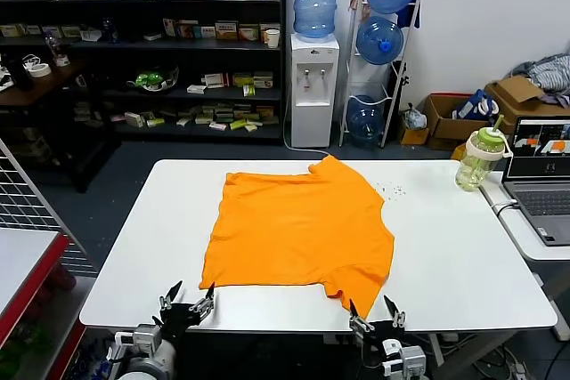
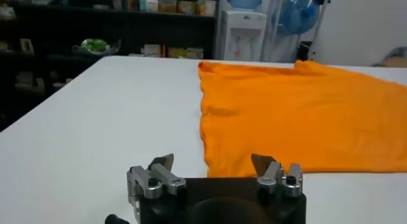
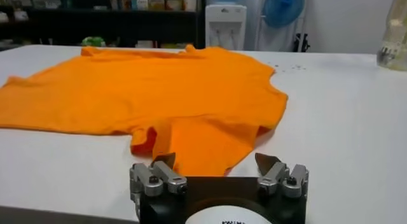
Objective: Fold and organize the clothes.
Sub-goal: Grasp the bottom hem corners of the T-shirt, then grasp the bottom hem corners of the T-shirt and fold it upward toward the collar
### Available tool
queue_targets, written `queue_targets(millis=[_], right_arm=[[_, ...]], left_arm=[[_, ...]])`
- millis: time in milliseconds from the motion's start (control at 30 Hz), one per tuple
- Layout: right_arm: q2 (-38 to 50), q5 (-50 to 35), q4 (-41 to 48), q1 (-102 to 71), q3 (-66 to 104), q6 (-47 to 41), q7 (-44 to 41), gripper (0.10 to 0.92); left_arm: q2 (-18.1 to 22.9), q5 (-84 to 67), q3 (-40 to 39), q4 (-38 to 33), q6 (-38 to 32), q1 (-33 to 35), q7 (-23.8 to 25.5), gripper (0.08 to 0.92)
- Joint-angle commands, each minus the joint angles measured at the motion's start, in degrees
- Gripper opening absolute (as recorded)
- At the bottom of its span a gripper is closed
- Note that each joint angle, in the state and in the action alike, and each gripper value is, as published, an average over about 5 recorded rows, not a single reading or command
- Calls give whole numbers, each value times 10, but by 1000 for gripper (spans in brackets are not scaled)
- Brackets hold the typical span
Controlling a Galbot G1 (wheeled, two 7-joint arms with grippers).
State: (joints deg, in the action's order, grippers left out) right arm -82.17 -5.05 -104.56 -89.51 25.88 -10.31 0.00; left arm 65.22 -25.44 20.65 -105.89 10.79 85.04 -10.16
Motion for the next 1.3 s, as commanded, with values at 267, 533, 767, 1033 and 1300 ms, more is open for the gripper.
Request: queue_targets(millis=[267,533,767,1033,1300], right_arm=[[-6,16,19,12,-10,0,2,474],[1,14,-8,-8,-10,12,1,240],[25,-2,-54,-42,-10,39,3,125],[77,-50,-162,-152,6,30,28,125],[89,-66,-217,-213,16,22,59,125]], left_arm=[[3,-2,-18,36,22,-37,-10,660],[5,-1,-17,31,18,-30,-15,426],[-4,-1,-9,-3,9,-3,-13,227],[-49,-59,6,-114,22,75,-51,90],[-97,-101,31,-199,31,141,-81,90]])
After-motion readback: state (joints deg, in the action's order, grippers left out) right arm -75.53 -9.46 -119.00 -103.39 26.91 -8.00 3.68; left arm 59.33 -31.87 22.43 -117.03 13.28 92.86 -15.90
